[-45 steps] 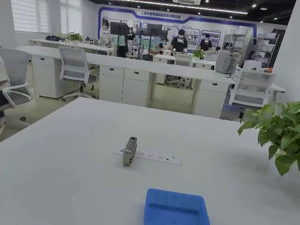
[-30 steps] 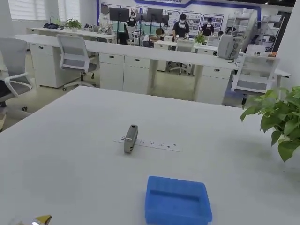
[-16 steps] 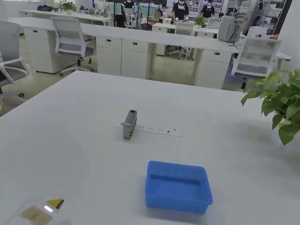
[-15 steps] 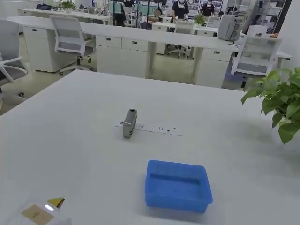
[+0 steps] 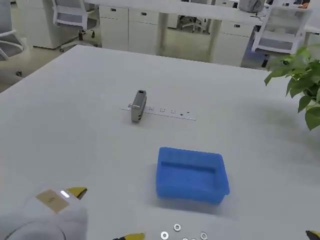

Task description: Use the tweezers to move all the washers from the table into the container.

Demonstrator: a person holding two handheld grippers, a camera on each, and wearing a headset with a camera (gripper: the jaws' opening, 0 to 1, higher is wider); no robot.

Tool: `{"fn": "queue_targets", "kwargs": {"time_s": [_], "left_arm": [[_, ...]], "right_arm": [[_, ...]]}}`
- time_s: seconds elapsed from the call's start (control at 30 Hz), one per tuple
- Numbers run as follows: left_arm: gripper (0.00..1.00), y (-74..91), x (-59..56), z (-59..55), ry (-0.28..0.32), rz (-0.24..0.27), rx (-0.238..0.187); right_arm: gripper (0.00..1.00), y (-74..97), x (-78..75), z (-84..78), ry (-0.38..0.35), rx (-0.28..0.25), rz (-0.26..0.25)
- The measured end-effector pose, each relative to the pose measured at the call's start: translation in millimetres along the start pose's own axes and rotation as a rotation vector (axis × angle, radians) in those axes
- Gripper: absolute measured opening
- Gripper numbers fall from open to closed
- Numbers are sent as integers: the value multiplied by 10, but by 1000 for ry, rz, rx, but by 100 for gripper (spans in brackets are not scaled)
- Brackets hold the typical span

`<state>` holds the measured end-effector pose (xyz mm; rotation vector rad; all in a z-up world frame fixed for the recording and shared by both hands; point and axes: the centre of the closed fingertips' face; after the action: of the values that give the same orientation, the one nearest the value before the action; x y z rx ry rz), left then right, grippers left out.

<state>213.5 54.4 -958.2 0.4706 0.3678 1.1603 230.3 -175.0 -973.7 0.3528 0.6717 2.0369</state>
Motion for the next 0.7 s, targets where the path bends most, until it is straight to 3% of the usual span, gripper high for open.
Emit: {"fn": "queue_targets", "kwargs": {"time_s": [0.2, 0.5, 0.7], "left_arm": [[58, -115, -129, -23, -70, -103, 40], [46, -313, -368, -19, -174, -271, 85], [35, -464, -544, -115, -258, -401, 152]], "right_arm": [[96, -63, 14, -72, -5, 28, 13], [96, -102, 14, -145, -10, 62, 22], [96, -115, 27, -184, -9, 78, 29]]}}
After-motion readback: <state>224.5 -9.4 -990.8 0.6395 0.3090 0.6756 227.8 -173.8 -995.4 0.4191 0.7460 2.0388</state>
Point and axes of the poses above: the centre of the closed fingertips' face, and the gripper's own axes: y roughly backward along the fingers, x roughly to its left, z roughly out of its top, and after that the axes turned 6 degrees about y, right-handed
